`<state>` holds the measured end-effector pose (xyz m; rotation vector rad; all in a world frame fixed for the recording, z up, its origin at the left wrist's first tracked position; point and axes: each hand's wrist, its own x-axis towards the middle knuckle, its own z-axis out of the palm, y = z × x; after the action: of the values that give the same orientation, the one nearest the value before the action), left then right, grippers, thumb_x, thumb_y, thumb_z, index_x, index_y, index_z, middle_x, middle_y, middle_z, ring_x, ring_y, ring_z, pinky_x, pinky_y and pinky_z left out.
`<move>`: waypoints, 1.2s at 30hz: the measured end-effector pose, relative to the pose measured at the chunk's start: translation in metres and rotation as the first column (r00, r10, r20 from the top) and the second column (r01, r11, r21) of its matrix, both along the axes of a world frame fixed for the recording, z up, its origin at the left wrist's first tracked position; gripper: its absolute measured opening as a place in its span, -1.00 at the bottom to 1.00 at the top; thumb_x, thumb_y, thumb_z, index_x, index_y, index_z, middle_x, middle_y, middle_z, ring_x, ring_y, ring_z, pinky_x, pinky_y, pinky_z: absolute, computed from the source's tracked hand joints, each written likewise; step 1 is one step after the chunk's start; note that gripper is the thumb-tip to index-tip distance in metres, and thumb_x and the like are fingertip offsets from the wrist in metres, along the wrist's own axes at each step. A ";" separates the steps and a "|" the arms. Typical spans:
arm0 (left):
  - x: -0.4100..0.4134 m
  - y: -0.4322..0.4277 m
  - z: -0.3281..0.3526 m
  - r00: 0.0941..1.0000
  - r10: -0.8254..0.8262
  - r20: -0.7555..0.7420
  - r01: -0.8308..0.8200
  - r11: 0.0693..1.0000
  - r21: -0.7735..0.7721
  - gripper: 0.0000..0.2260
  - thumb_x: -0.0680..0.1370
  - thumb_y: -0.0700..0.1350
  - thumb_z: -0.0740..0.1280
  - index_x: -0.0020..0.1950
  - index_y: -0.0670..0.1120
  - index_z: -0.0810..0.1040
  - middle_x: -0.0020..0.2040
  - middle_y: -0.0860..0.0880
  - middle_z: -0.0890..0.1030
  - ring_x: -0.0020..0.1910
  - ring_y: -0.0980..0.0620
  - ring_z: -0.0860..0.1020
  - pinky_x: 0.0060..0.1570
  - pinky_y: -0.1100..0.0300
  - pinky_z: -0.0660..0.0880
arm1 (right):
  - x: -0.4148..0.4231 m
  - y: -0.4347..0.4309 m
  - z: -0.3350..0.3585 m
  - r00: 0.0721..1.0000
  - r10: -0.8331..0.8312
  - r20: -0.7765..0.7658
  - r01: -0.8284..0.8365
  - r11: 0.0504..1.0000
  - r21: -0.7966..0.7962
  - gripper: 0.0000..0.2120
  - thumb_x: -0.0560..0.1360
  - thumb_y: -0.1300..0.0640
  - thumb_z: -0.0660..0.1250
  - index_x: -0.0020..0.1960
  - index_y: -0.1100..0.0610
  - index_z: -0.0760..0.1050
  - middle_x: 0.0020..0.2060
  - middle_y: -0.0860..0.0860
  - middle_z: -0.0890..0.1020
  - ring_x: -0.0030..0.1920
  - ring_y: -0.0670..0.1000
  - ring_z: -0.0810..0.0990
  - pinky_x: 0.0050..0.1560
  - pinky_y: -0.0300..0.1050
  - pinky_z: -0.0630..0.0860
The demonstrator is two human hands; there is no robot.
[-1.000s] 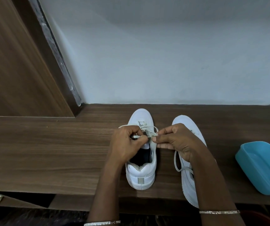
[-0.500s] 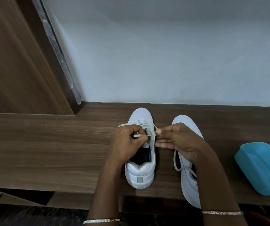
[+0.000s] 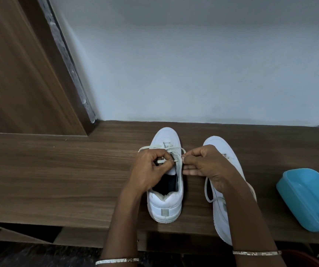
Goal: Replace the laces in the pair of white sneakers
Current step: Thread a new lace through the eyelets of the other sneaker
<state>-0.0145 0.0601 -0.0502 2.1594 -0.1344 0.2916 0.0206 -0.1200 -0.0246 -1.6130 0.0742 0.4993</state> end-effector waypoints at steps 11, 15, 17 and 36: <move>0.004 -0.003 0.005 0.999 0.036 -0.031 -0.035 0.999 0.037 -0.87 0.41 0.01 0.35 -0.27 -0.01 0.63 -0.29 0.08 0.65 -0.28 0.08 0.59 -0.23 0.12 0.51 | -0.001 0.004 -0.005 0.999 0.051 0.003 -0.051 0.999 0.006 -0.95 0.53 0.32 0.40 -0.08 0.27 0.64 -0.13 0.17 0.70 -0.15 0.02 0.69 -0.13 -0.20 0.66; 0.004 0.002 0.003 0.999 0.039 -0.037 -0.037 0.998 0.052 -0.88 0.41 0.00 0.37 -0.26 0.00 0.64 -0.30 0.07 0.64 -0.29 0.07 0.58 -0.25 0.13 0.49 | -0.001 0.002 -0.004 0.999 0.042 -0.001 -0.042 0.999 0.022 -0.94 0.51 0.33 0.41 -0.03 0.30 0.64 -0.10 0.19 0.70 -0.15 0.02 0.70 -0.14 -0.19 0.67; 0.003 0.000 0.004 0.999 0.041 -0.031 -0.039 0.997 0.066 -0.88 0.40 0.00 0.37 -0.27 0.00 0.64 -0.31 0.08 0.64 -0.30 0.08 0.58 -0.26 0.16 0.48 | -0.001 0.000 -0.003 0.999 0.036 -0.011 -0.035 0.998 0.043 -0.93 0.50 0.35 0.41 -0.02 0.33 0.63 -0.12 0.20 0.70 -0.18 0.02 0.71 -0.18 -0.22 0.65; 0.001 -0.004 0.002 1.000 -0.012 -0.025 0.013 0.999 0.032 -0.82 0.38 0.05 0.29 -0.30 0.00 0.61 -0.39 0.09 0.58 -0.37 0.04 0.55 -0.28 0.04 0.51 | -0.002 0.003 -0.002 0.996 0.037 0.083 -0.036 0.999 -0.012 -0.92 0.46 0.35 0.47 -0.05 0.29 0.65 -0.15 0.24 0.72 -0.15 0.12 0.72 -0.14 -0.09 0.68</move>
<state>-0.0132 0.0561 -0.0486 2.1930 -0.1393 0.2572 0.0181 -0.1169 -0.0268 -1.6463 -0.0151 0.4603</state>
